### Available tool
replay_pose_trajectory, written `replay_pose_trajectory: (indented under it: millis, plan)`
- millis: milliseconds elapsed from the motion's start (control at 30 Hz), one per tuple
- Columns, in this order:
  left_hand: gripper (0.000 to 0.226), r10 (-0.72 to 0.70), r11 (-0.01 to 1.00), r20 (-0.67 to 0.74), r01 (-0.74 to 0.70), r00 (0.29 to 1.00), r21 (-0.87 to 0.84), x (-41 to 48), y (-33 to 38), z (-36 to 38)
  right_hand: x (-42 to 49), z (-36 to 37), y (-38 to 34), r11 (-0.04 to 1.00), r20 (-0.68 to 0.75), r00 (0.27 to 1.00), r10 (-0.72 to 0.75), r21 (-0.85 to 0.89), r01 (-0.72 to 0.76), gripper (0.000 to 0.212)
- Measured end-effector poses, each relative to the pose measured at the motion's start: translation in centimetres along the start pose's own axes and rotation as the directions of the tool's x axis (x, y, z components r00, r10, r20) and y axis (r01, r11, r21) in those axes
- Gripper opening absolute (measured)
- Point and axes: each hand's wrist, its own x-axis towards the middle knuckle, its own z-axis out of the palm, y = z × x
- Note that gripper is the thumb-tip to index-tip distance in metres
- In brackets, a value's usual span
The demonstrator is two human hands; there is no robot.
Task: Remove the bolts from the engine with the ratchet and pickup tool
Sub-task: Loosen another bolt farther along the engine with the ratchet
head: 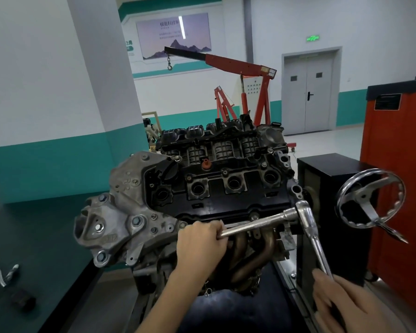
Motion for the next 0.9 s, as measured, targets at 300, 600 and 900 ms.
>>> replay_pose_trajectory:
  millis: [300,600,900]
  plan:
    - [0.028,0.199,0.865,-0.184,-0.261,0.963,-0.43,7.1,3.9,-0.5,0.5,-1.2,-3.8,0.92,0.034,0.924,-0.38,-0.086,0.382,0.043]
    - [0.027,0.017,0.632,-0.052,-0.051,0.999,-0.773,11.3,4.0,1.9,6.1,-0.6,-4.4,0.694,0.045,0.776,-0.63,-0.416,0.588,0.042]
    - [0.034,-0.112,0.541,0.007,0.067,0.994,-0.838,11.6,2.8,5.6,9.2,-0.1,-2.8,0.611,0.09,0.763,-0.641,-0.542,0.577,0.037]
